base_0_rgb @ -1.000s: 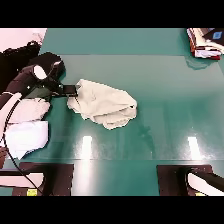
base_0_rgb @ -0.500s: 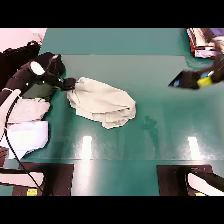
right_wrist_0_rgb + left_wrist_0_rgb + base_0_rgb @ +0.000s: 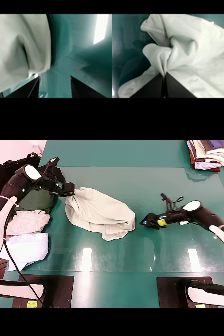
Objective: Fold the shirts.
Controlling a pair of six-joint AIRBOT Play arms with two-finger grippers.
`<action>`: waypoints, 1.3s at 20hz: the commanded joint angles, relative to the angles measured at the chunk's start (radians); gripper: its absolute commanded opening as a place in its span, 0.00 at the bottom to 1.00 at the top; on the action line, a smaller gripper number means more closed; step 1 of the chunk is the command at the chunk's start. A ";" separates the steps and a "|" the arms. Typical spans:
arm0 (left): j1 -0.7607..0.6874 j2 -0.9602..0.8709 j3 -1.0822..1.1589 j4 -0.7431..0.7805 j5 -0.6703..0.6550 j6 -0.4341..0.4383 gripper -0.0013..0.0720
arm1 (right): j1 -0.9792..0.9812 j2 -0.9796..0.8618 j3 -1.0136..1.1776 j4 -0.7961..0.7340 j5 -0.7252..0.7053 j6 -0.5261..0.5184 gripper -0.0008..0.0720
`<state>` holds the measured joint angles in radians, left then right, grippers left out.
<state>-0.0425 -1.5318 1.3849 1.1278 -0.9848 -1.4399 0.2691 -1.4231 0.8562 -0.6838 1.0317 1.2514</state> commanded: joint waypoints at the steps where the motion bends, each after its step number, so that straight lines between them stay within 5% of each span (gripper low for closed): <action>1: 0.001 0.000 0.003 -0.005 -0.011 0.000 0.05 | 0.072 -0.113 0.050 0.055 -0.046 -0.031 0.60; 4: 0.001 0.000 0.003 -0.009 -0.016 0.000 0.05 | 0.114 -0.176 0.126 0.053 -0.040 -0.031 0.53; 6: 0.001 0.000 0.005 -0.009 -0.032 0.000 0.05 | 0.136 -0.201 0.158 0.053 -0.034 -0.031 0.08; 7: 0.001 0.005 0.011 -0.008 -0.039 0.000 0.05 | 0.140 -0.201 0.164 0.052 -0.036 -0.037 0.04; 14: 0.001 0.314 0.169 0.034 -0.008 0.011 0.05 | -0.011 0.081 0.364 -0.246 0.080 0.077 0.03; 21: 0.001 0.679 0.314 -0.056 -0.019 0.017 0.05 | -0.178 0.394 0.756 -0.289 0.185 0.079 0.03; 26: 0.001 0.757 0.424 -0.164 -0.052 0.036 0.05 | -0.237 0.499 0.965 -0.290 0.228 0.078 0.03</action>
<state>-0.0425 -0.8246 1.7447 1.0317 -1.0161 -1.4155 0.0689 -0.9825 1.7039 -0.9615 1.2243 1.3262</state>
